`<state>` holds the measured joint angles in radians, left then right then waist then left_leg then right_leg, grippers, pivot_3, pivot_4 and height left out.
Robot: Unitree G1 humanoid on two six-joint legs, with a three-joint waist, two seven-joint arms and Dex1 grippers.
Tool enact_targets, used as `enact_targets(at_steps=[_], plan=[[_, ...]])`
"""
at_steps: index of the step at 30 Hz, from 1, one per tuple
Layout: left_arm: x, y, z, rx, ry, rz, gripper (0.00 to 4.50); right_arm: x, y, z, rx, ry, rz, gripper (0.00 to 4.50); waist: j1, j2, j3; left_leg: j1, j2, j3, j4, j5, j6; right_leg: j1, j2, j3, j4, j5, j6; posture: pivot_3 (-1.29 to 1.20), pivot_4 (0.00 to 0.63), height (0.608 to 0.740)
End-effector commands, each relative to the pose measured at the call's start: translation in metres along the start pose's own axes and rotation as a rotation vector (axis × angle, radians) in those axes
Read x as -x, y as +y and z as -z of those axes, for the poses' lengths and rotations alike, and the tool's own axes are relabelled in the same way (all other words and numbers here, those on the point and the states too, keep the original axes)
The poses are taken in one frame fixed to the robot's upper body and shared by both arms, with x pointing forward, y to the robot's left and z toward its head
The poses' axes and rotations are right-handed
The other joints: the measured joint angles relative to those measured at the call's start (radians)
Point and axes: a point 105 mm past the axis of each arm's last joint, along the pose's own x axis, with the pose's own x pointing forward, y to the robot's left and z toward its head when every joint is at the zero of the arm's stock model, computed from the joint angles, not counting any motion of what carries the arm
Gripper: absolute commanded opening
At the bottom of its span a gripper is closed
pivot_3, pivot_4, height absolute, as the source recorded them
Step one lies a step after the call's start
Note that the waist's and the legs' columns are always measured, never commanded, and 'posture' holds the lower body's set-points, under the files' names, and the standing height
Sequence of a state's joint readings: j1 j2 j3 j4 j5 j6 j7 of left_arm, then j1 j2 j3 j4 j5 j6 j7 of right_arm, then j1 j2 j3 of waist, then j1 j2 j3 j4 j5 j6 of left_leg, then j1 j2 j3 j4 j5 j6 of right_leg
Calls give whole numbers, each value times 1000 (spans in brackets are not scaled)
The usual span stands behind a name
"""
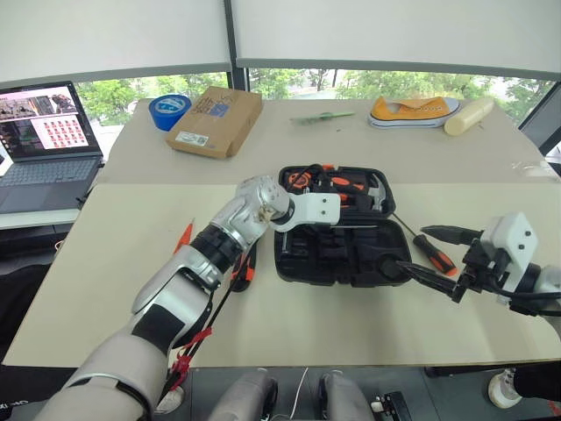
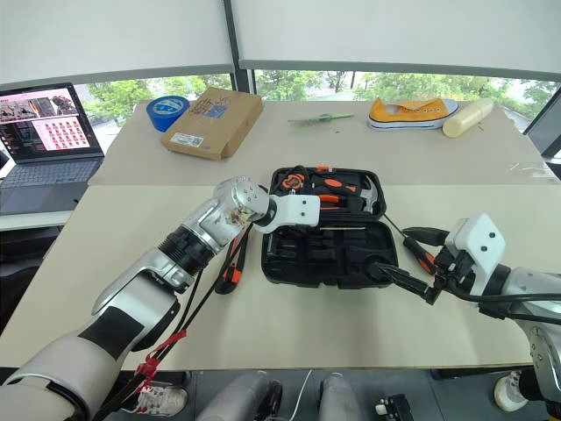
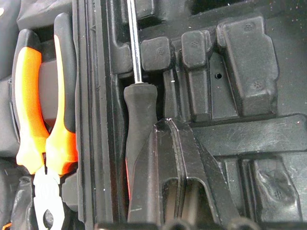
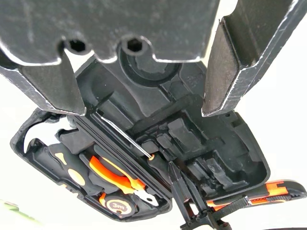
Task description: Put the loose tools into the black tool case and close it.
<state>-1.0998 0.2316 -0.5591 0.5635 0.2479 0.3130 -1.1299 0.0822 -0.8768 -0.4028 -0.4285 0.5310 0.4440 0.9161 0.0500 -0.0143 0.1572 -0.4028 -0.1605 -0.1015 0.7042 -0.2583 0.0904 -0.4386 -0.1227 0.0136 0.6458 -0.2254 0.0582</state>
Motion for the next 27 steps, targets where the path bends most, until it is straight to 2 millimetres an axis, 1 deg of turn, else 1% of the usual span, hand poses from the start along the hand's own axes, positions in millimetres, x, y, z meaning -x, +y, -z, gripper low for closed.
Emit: enact_targets(at_steps=[1, 4, 7, 11, 13, 16, 19, 21, 23, 25, 27], plan=[[28, 14, -24, 37, -92, -20, 22, 5, 0, -9, 36, -27, 16, 4500, -8, 0, 0, -2, 0, 0, 0, 0, 0, -2, 0, 0, 1, 0, 0, 0, 150, 735], [31, 22, -26, 24, -88, -67, 22, 6, 0, -9, 33, -27, 20, 4500, -13, 0, 0, -2, 0, 0, 0, 0, 0, -3, 0, 0, 2, 0, 0, 0, 150, 735], [24, 24, -19, -8, -52, -87, 22, 4, -1, -9, 32, -29, 23, 4500, -11, 0, 0, -2, 0, 0, 0, 0, 0, -2, 0, 0, 0, 0, 0, 0, 150, 735], [8, 14, -12, -24, -28, -56, 22, 3, -2, -10, 32, -34, 23, 4500, -10, 0, 0, -2, 0, 0, 0, 0, 0, -2, 0, 0, 0, 0, 0, 0, 150, 735], [-6, 2, -1, -57, 17, -24, 22, 2, -3, -10, 31, -35, 23, 4500, -10, 0, 0, -2, 0, 0, 0, 0, 0, -2, 0, 0, 0, 0, 0, 0, 150, 735], [-19, -4, 9, -96, 58, -28, 22, 2, -2, -11, 28, -41, 24, 4500, -6, 0, 0, -1, 0, 0, 0, 0, 0, -1, 0, 0, 0, 0, 0, 0, 150, 735], [-26, -10, 15, -123, 71, -8, 22, 1, -2, -12, 24, -46, 25, 4500, 5, 0, -1, 3, 0, 0, 0, 0, 0, 4, 0, 0, -2, 0, 0, 0, 150, 735], [-24, -5, 15, -119, 65, -28, 22, 3, -2, -11, 19, -46, 34, 4500, 12, 0, -1, 5, 0, 0, 0, -1, 1, 7, 0, 0, -3, 0, 0, 0, 150, 735], [-15, 5, 9, -113, 30, -63, 22, 5, -2, -10, 17, -44, 46, 4500, 14, 0, -1, 6, 0, 0, 0, -1, 1, 8, 0, 0, -4, 0, 1, 0, 150, 735], [0, 15, -1, -75, -58, -95, 22, 8, -5, -9, 15, -42, 77, 4500, 12, 0, -1, 6, 0, 0, 0, -1, 2, 8, 0, 0, -4, 0, 1, 0, 150, 735], [23, 22, -18, 7, -235, -114, 22, 13, -9, -8, 7, -38, 124, 4500, 6, 0, -1, 3, 0, 0, 0, -1, 2, 4, 0, 0, -2, 1, 1, 0, 150, 735]])
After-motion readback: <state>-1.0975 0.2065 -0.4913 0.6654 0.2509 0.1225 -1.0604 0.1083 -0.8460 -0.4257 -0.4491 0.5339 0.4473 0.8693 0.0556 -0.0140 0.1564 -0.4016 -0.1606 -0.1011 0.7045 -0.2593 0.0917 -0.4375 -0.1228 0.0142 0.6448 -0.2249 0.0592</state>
